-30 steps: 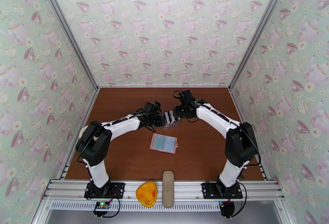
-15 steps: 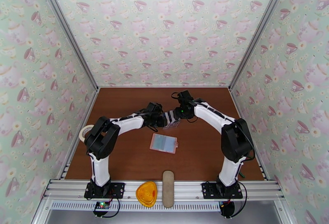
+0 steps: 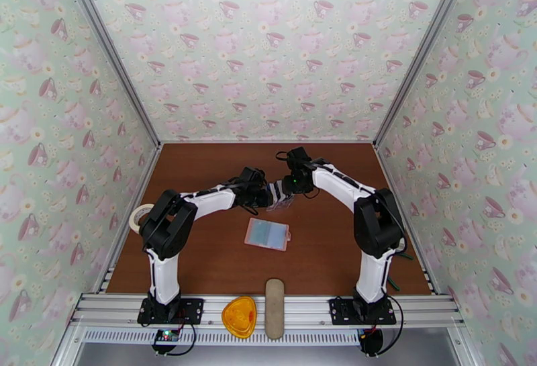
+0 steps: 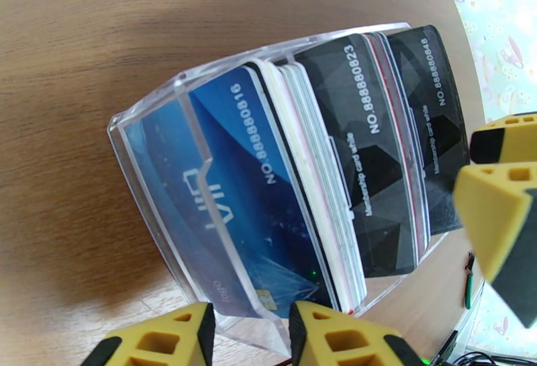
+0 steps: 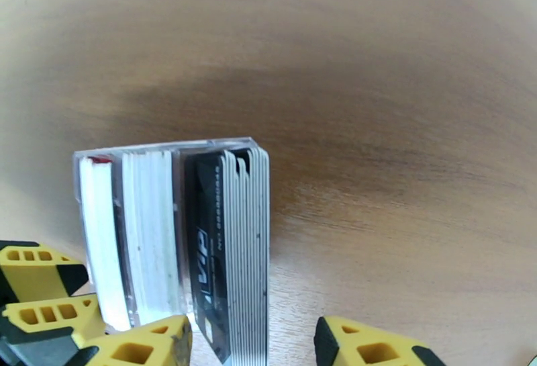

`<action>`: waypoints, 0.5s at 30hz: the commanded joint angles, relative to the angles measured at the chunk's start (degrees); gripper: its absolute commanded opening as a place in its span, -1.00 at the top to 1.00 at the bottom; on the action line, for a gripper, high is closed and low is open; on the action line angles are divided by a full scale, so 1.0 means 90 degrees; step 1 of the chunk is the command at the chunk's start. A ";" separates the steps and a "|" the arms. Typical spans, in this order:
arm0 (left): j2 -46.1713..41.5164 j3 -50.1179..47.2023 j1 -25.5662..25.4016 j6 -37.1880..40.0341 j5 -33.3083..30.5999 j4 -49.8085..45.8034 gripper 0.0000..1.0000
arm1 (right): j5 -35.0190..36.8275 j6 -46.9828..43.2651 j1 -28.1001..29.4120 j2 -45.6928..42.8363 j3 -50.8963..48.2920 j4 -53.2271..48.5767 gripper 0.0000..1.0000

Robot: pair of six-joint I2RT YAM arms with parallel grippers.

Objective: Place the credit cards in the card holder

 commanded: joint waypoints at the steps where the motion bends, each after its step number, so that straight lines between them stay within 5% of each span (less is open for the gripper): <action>1: 0.0174 0.0112 0.0080 -0.0029 -0.0021 -0.0186 0.26 | 0.0231 -0.0224 0.0122 0.0149 0.0233 -0.0241 -0.04; 15: 0.0082 -0.0004 0.0183 -0.0035 -0.0200 -0.0279 0.27 | 0.0962 -0.0314 0.0228 0.0330 0.0552 -0.0738 0.04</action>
